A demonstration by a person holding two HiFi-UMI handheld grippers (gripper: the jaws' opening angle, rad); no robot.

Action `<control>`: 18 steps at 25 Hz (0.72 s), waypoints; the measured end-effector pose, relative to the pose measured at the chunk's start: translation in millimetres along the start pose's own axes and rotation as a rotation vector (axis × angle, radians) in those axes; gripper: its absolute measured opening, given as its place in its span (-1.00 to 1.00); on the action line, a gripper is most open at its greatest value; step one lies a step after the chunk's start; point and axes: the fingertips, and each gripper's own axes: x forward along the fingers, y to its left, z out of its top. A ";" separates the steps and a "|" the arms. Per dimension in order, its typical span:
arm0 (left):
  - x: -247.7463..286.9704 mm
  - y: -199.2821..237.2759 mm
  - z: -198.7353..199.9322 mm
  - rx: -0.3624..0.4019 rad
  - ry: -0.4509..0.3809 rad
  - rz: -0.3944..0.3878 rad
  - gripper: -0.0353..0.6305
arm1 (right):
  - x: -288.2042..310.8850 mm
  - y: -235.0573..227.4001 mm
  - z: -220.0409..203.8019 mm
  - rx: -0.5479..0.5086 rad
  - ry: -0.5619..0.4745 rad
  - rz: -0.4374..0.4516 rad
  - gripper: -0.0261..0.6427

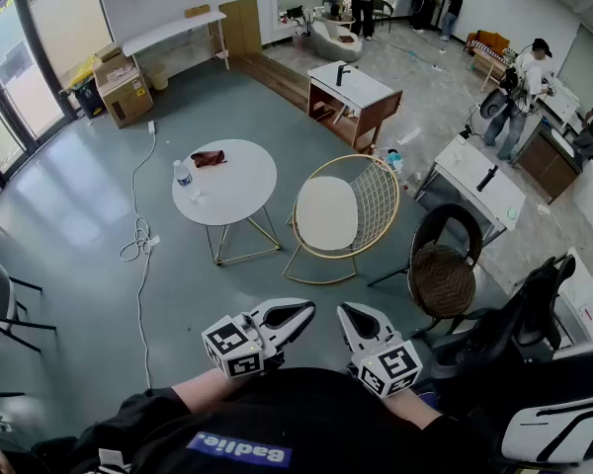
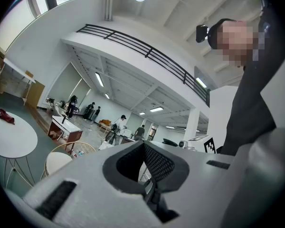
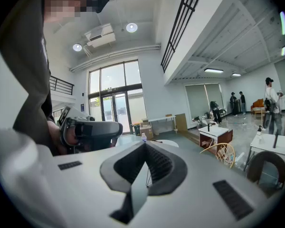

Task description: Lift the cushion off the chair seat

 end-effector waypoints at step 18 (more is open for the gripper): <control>-16.0 -7.0 -3.1 -0.010 -0.011 0.014 -0.85 | -8.2 8.5 0.0 -0.015 0.000 -0.013 -0.84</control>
